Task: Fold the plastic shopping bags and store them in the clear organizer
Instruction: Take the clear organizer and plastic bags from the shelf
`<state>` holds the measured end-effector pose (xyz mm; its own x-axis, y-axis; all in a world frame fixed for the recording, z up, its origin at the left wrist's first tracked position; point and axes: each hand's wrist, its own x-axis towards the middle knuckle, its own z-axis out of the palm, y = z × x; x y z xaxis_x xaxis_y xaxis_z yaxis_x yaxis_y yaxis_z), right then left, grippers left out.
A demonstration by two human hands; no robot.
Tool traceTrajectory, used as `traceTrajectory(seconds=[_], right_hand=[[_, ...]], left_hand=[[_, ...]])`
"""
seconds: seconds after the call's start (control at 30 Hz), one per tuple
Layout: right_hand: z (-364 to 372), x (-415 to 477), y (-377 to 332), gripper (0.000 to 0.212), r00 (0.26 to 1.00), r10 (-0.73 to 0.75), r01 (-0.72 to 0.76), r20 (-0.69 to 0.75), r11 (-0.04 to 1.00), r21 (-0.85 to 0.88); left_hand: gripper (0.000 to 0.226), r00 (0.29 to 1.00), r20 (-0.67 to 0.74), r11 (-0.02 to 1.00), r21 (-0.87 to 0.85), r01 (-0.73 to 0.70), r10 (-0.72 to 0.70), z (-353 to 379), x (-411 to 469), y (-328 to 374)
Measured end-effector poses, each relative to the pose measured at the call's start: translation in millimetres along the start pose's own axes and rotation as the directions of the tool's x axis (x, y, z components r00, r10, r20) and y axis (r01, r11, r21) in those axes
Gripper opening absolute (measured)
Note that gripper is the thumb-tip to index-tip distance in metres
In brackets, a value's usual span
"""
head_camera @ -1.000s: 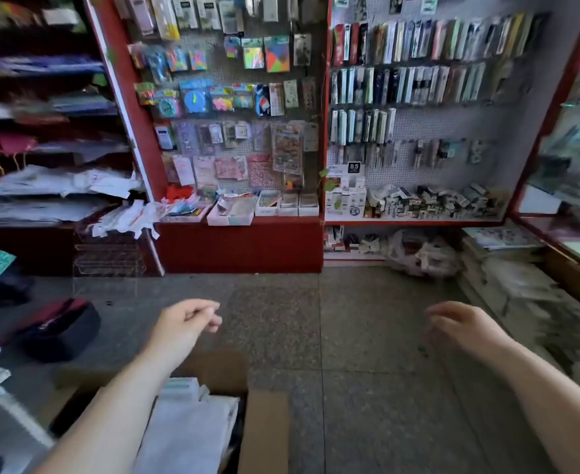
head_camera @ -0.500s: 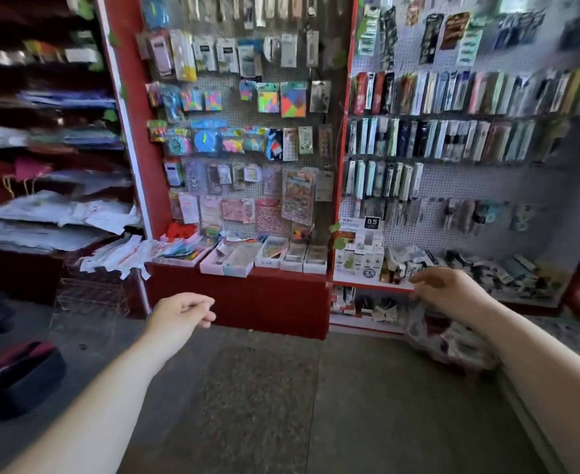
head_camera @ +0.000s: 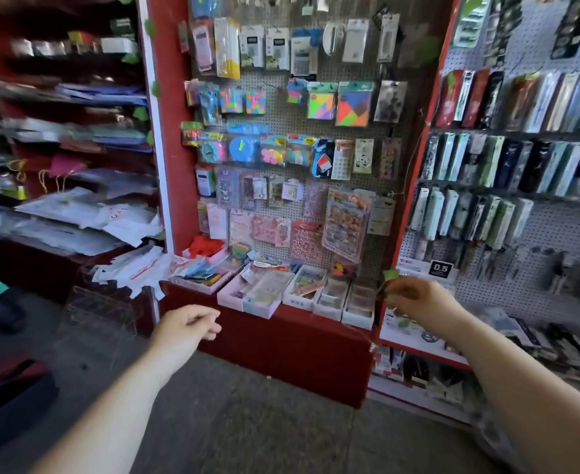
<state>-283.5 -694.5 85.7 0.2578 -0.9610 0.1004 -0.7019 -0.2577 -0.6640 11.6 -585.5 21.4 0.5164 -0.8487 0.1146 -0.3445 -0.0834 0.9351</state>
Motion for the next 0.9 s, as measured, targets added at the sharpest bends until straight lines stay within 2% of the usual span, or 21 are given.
traceTrajectory(seconds=[0.13, 0.4, 0.47, 0.57, 0.67, 0.77, 0.9], right_hand=[[25, 88, -8, 0.022, 0.995, -0.059, 0.060, 0.083, 0.998, -0.003], [96, 289, -26, 0.020, 0.941, -0.256, 0.214, 0.222, 0.957, 0.194], [116, 338, -42, 0.011, 0.899, -0.321, 0.254, 0.297, 0.936, 0.242], [159, 395, -74, 0.020, 0.822, -0.396, 0.275, 0.410, 0.906, 0.322], [214, 432, -112, 0.016, 0.751, -0.448, 0.287, 0.485, 0.883, 0.372], [270, 461, -156, 0.015, 0.674, -0.507, 0.308, 0.537, 0.854, 0.419], [346, 497, -226, 0.019, 0.612, -0.560, 0.355, 0.558, 0.825, 0.440]], left_hand=[[0.025, 0.998, -0.025, 0.999, -0.004, 0.052, -0.052, 9, 66, -15], [0.017, 0.934, -0.286, 0.976, -0.041, 0.213, -0.215, 17, 190, -59], [0.019, 0.902, -0.362, 0.971, -0.047, 0.235, -0.235, 12, 217, -63], [0.018, 0.851, -0.454, 0.960, -0.049, 0.274, -0.266, -8, 246, -70], [0.017, 0.778, -0.564, 0.952, -0.051, 0.301, -0.276, -36, 267, -80], [0.016, 0.718, -0.634, 0.945, -0.065, 0.321, -0.287, -73, 295, -99], [0.013, 0.665, -0.692, 0.942, -0.068, 0.327, -0.281, -132, 333, -128]])
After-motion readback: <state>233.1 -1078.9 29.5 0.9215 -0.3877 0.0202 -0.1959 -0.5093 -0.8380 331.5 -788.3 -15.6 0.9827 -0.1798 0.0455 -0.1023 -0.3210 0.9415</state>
